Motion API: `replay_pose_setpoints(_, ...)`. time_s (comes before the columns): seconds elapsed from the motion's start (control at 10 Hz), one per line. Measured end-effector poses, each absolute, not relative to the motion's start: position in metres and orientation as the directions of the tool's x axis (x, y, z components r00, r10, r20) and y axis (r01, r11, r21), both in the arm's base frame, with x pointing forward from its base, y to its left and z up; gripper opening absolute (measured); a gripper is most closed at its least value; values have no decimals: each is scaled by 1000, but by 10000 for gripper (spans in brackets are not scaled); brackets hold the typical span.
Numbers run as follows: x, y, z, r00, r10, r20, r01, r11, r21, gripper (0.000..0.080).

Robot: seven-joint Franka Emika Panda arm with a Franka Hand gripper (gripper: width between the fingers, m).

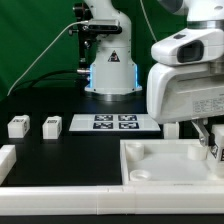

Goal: Assemble one leg

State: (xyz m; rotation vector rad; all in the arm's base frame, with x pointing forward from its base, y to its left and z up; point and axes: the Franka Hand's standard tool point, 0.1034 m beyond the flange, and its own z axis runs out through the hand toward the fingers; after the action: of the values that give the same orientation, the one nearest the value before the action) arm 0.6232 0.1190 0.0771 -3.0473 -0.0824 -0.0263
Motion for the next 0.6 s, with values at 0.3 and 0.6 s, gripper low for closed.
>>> replay_pose_setpoints(0.3,622,119,77,950,-312,3,-310,-945,-101,294)
replay_pose_setpoints(0.6,621,121,76,797,-603,-31,-603,-791,-104,294)
